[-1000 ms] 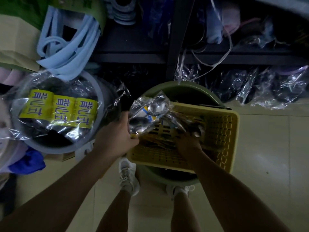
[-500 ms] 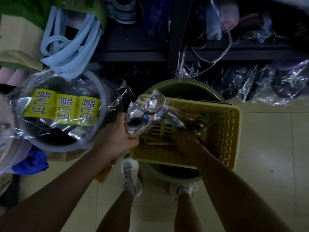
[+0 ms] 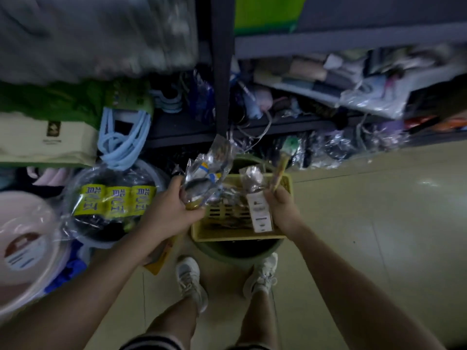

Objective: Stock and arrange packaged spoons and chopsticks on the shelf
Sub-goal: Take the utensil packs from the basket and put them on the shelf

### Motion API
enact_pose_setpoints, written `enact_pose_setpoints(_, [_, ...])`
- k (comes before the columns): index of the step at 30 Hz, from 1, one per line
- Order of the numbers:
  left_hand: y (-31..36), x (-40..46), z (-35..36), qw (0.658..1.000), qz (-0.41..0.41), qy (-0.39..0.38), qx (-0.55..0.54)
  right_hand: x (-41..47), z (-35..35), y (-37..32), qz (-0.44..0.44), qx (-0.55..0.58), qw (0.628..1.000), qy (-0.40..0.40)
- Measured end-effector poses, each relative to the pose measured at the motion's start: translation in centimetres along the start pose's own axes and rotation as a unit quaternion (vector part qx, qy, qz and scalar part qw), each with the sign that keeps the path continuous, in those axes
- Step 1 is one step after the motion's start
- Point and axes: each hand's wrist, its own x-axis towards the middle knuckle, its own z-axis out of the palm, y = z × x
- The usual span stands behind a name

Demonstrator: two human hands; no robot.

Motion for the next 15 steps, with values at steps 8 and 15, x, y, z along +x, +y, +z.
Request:
enact_pose_setpoints(8, [12.8, -5.9, -4.0, 0.989, 0.138, -0.054, -0.024, -9.6, -7.1, -10.9, -0.002, 0.206, 0.967, 0.150])
enact_pose_setpoints(15, [28.3, -8.7, -1.5, 0.959, 0.238, 0.004, -0.151, -15.3, -20.5, -19.2, -0.046, 0.263, 0.959, 0.097])
